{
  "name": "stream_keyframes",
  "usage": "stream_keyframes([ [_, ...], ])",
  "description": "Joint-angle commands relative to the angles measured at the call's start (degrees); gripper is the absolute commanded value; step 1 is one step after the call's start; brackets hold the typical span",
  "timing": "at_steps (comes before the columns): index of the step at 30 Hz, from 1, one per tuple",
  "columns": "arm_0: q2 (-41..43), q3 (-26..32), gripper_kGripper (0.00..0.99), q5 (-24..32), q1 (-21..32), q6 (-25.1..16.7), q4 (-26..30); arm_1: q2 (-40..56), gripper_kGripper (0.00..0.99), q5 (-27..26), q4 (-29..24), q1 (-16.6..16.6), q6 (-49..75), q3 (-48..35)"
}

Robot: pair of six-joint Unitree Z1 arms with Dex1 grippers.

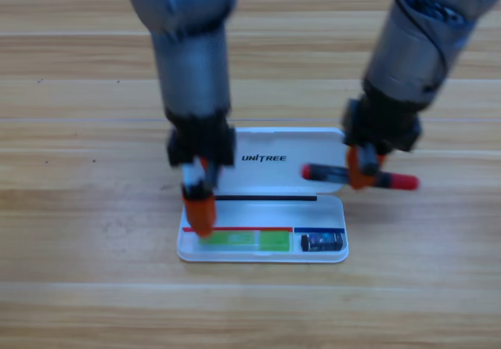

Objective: Clean up eraser and pencils

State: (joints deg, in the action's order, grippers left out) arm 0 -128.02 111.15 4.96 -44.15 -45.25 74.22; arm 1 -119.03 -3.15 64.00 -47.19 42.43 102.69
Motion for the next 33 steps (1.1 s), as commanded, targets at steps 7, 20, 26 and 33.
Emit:
stream_keyframes([
  [7,34.7,-7.6,0.99,-2.6,14.9,-1.4,0.8,-14.9,0.0,2.1,2.4,-7.5,-0.8,14.0],
  [20,40.0,-23.8,0.99,0.2,19.6,-3.5,-6.7,-21.2,0.0,3.5,2.4,-8.0,-0.8,19.2],
  [26,40.1,-25.7,0.99,0.3,19.6,-3.5,-7.7,-20.8,0.0,3.9,2.4,-8.0,-1.5,19.5],
  [33,40.4,-26.9,0.99,0.7,19.6,-3.4,-8.7,-15.8,0.91,1.1,2.4,-8.2,-4.2,17.8],
])
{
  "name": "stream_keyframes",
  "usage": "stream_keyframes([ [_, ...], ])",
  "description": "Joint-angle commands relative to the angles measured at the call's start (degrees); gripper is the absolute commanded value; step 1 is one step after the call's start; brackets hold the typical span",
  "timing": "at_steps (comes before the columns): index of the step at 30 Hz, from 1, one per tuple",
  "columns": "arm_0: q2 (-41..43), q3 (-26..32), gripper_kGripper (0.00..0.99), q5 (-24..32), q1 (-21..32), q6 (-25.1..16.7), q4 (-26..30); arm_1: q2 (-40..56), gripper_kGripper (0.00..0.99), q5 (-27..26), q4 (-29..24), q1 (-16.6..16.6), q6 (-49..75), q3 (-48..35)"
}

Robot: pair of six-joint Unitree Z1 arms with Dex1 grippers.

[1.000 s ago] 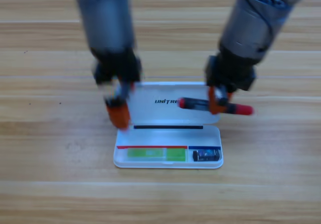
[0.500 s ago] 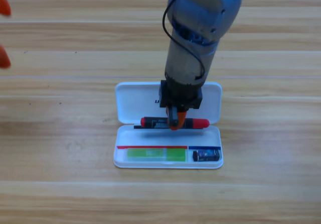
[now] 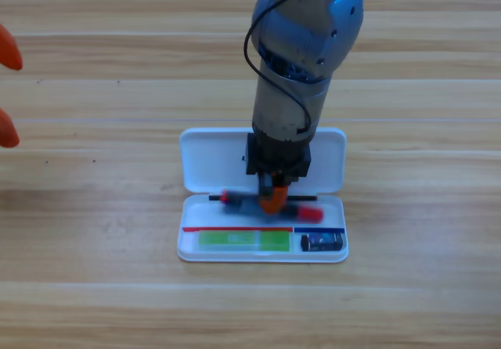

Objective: Clean up eraser and pencils

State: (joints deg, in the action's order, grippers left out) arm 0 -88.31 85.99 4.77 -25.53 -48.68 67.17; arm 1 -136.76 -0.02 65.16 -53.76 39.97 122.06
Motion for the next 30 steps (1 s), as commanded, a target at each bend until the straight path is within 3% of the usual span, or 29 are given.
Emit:
stream_keyframes([
  [1,0.7,-1.8,0.99,1.1,0.9,0.2,-1.7,3.3,0.925,-3.0,1.2,-1.6,-1.7,-2.1],
  [5,0.8,-1.9,0.99,1.5,1.0,0.7,-2.2,11.9,0.946,-7.5,1.2,-1.6,-1.7,-5.5],
  [9,0.5,0.2,0.99,1.5,1.0,0.9,-4.1,24.3,0.96,-17.8,-0.9,-1.2,-1.7,-13.1],
  [12,-1.4,4.4,0.974,1.6,1.0,1.2,-6.0,34.1,0.96,-24.1,-11.5,-0.3,-4.5,-24.7],
  [14,-4.2,6.9,0.923,2.0,1.0,1.7,-8.5,39.3,0.962,-25.6,-18.8,0.1,-7.1,-31.3],
  [16,-8.0,8.9,0.864,2.7,1.0,2.3,-11.4,42.7,0.962,-25.6,-22.5,0.1,-8.9,-35.0],
  [19,-15.8,13.7,0.655,4.5,1.0,2.1,-14.1,45.2,0.962,-26.0,-23.3,0.1,-9.8,-37.2],
  [22,-23.4,18.9,0.311,7.4,1.0,0.3,-15.9,46.8,0.977,-26.8,-23.3,0.1,-11.0,-39.1],
  [25,-29.2,21.4,0.06,10.1,1.0,0.9,-18.7,49.5,0.988,-26.8,-24.4,0.1,-12.1,-40.8],
  [26,-31.0,21.7,0.0,11.1,1.2,1.1,-19.5,50.7,0.988,-26.7,-25.5,0.2,-12.3,-41.7],
  [30,-34.7,18.7,0.0,13.1,1.2,3.9,-24.1,52.6,0.989,-26.5,-26.7,1.0,-12.9,-43.0],
])
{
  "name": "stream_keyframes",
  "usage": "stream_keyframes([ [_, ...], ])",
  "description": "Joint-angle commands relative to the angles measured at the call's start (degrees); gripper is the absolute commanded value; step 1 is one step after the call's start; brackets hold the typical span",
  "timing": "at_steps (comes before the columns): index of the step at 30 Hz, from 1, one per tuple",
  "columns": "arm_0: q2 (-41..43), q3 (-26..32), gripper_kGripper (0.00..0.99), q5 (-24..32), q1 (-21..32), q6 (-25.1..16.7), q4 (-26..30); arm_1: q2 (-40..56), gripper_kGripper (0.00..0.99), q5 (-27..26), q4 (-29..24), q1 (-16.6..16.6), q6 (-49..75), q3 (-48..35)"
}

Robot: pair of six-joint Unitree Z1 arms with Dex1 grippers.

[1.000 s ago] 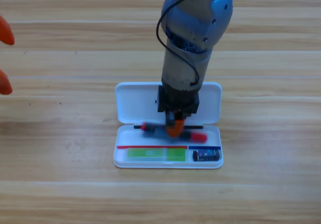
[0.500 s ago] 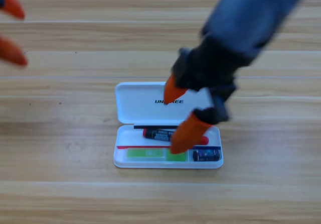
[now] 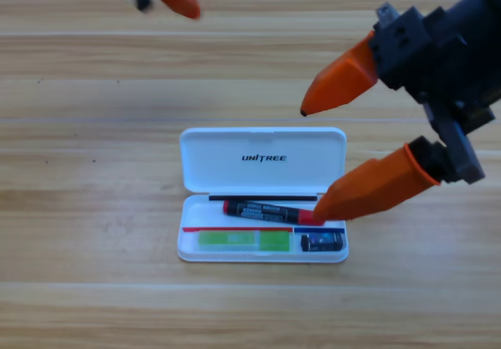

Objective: Clean up eraser and pencils

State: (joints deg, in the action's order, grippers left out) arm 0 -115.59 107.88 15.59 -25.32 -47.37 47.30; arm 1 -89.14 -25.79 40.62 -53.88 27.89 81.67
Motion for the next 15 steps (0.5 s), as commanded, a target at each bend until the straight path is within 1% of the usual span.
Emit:
stream_keyframes([
  [1,-8.3,-3.9,0.0,3.0,1.0,2.5,-4.7,5.0,0.989,-0.7,-2.1,1.5,-0.8,-2.7],
  [3,-10.4,-4.1,0.0,4.6,1.0,2.5,-4.6,5.0,0.988,-0.7,-2.1,1.6,-0.8,-3.0],
  [8,-14.5,-4.1,0.0,6.3,1.0,2.9,-4.4,5.0,0.989,-0.7,-2.1,1.6,-0.9,-3.5],
  [12,-17.0,-3.8,0.0,7.9,1.0,2.4,-3.7,5.0,0.989,-0.7,-2.1,1.6,-0.9,-3.8],
  [15,-18.7,-2.9,0.0,9.5,1.0,1.9,-2.0,4.7,0.989,-0.7,-2.1,1.6,-0.9,-3.8],
])
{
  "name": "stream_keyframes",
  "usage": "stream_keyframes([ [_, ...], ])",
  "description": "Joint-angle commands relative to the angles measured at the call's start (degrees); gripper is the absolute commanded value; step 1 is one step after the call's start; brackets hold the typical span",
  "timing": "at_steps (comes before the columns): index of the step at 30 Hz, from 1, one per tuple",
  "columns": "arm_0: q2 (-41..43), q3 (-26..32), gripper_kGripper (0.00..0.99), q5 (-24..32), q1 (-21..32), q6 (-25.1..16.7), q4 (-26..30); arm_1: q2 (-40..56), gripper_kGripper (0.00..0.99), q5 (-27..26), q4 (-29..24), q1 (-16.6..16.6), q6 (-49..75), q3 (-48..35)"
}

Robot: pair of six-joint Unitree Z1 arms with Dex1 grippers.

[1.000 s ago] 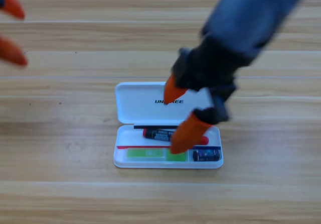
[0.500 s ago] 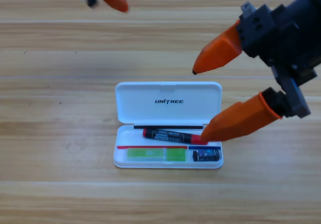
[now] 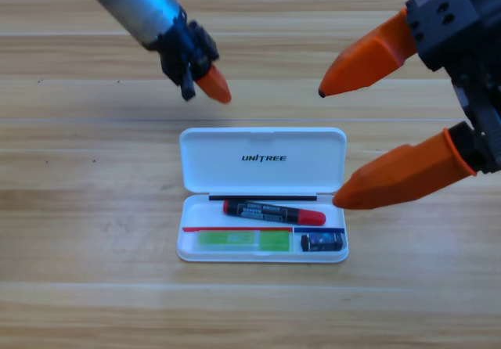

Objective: Clean up eraser and pencils

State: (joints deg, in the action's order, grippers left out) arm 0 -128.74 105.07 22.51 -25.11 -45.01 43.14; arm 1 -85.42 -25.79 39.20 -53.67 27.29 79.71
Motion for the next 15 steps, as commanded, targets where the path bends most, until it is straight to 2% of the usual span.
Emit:
stream_keyframes([
  [1,-5.9,0.2,0.0,3.2,0.8,-0.5,2.9,1.0,0.989,-0.7,-0.7,1.4,-0.3,-1.8],
  [9,-5.4,0.7,0.0,7.8,0.5,-2.5,10.1,0.7,0.989,-0.7,-0.7,1.4,-0.6,-1.9],
  [15,-3.0,0.8,0.0,9.1,0.0,-3.5,13.3,0.6,0.989,-0.7,-0.7,1.4,-0.7,-2.1],
])
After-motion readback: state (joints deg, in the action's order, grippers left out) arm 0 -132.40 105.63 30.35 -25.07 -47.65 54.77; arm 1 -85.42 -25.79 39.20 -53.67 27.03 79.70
